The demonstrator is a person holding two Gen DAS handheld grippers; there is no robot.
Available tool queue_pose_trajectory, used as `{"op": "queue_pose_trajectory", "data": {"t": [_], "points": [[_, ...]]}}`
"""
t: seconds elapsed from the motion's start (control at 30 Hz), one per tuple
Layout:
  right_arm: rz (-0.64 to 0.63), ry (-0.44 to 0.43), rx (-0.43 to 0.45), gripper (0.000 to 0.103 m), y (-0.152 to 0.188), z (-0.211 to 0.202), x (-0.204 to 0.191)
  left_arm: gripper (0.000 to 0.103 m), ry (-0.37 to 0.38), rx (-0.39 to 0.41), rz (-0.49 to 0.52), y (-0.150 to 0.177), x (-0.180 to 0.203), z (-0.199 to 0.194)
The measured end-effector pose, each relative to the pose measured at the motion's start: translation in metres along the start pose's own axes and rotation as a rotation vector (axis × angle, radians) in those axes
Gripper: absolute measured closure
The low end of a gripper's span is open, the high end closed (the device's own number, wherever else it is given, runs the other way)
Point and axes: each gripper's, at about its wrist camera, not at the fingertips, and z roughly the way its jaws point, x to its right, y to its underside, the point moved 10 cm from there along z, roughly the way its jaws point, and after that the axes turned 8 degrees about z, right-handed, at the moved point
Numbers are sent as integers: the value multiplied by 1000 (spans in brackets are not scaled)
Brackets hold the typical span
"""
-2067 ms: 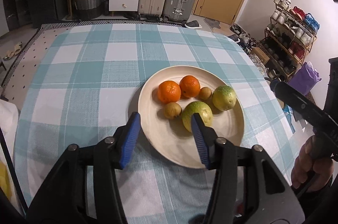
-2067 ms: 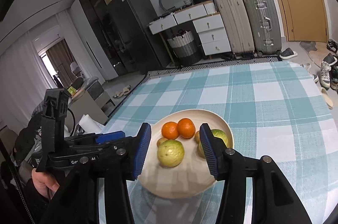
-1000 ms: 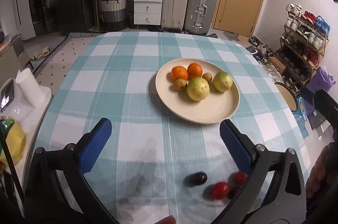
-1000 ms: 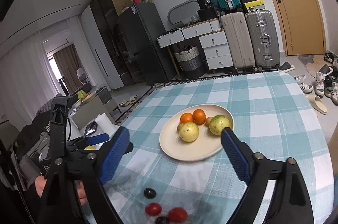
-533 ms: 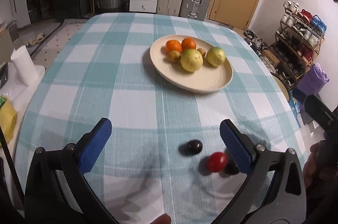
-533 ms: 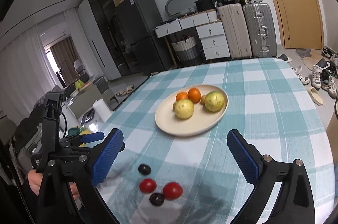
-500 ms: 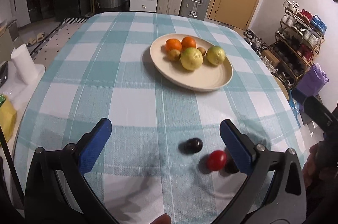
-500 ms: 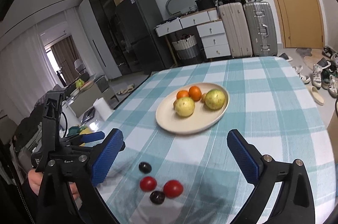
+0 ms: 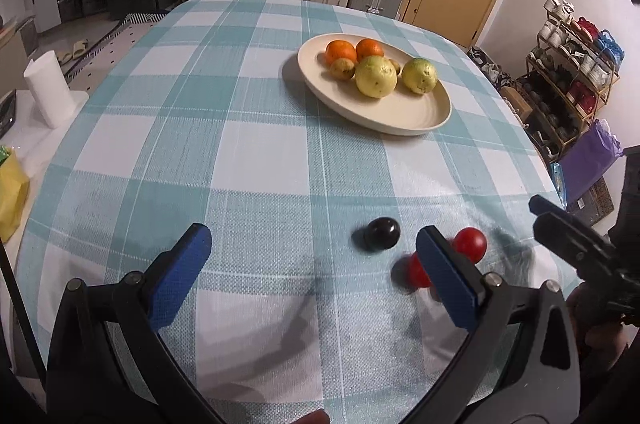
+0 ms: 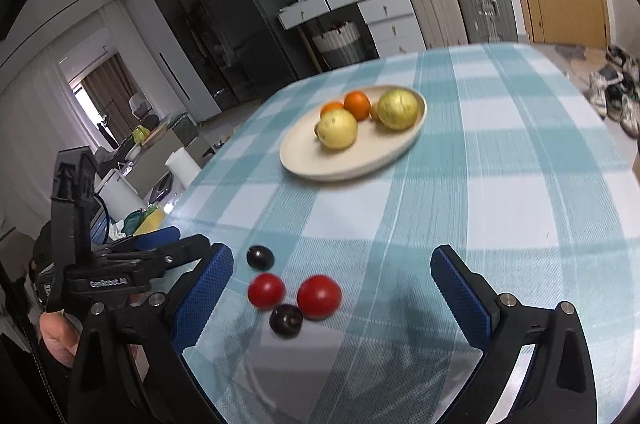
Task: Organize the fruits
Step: 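Grasp the large red tomato with the right tool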
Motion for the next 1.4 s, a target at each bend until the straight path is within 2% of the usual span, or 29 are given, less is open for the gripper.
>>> {"op": "queue_pose_trajectory", "data": {"t": [0.23,0.33,0.4,0.67,0.93,1.0,1.03,1.4], "points": [[-13,3,-33,2,11,10,-1,1,-1,-7,-19,8,-8,1],[-11,9,-57,7,16,16,0,1,-4,-9,-19,11,-10,2],[-15,10,-73,21,18,20,0,1,-3,-9,-17,13,-10,1],[-17,-5,-115,31,26,30,-5,1,13,-15,-20,21,-10,3],[-13,-1,-149,55,33,39,-5,1,42,-13,-21,26,-7,3],[-14,-5,-166,68,36,42,-6,1,47,-16,-26,28,-7,3],[-11,-9,-174,70,38,44,-7,1,50,-18,-27,29,-6,4],[17,-19,-126,72,31,36,-1,1,121,-43,-4,37,15,6]]}}
